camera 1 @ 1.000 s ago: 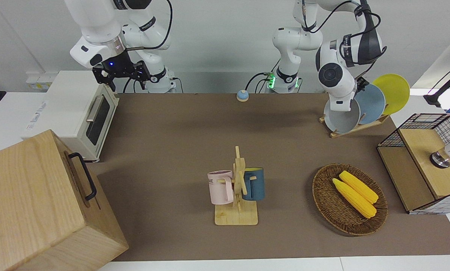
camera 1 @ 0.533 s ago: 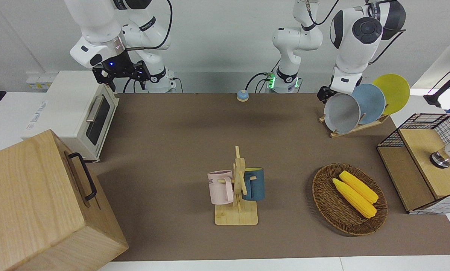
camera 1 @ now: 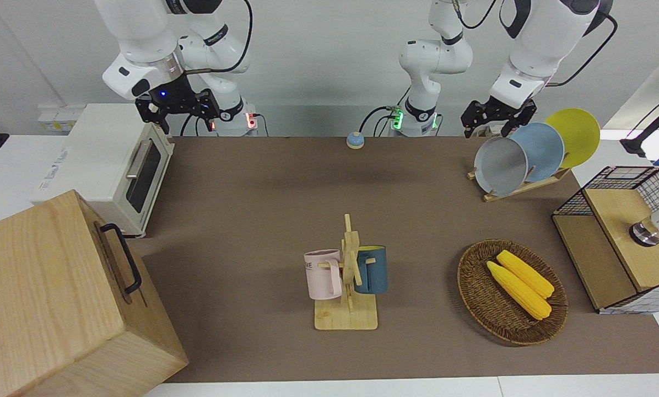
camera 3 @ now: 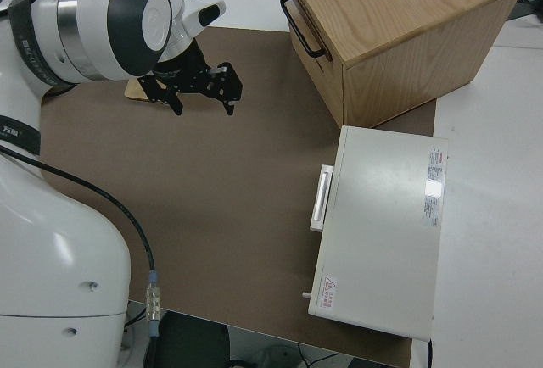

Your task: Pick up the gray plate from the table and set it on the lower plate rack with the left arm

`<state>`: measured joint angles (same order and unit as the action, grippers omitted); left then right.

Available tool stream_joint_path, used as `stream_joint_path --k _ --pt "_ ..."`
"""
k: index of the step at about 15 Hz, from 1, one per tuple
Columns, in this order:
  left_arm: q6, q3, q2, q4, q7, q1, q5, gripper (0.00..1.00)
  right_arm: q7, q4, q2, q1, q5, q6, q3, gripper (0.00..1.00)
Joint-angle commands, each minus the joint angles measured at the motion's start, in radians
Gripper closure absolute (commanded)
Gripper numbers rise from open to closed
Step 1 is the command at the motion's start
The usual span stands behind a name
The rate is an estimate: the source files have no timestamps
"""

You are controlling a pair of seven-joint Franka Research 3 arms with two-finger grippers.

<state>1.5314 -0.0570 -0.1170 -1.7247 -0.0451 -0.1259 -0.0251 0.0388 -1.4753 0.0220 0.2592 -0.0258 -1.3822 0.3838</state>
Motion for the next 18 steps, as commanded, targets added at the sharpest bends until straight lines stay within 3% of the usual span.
stream_joint_path --k 1,11,18 --pt "-0.007 -0.023 0.002 0.042 0.054 -0.004 -0.044 0.0 0.012 0.006 -0.002 0.023 -0.006 0.011 0.021 0.017" --pt "0.006 -0.021 0.014 0.043 0.079 0.005 -0.039 0.0 0.012 0.007 -0.002 0.023 -0.006 0.011 0.021 0.017" --pt "0.006 -0.02 0.068 0.102 0.076 0.008 -0.039 0.0 0.012 0.006 -0.002 0.023 -0.006 0.011 0.02 0.017"
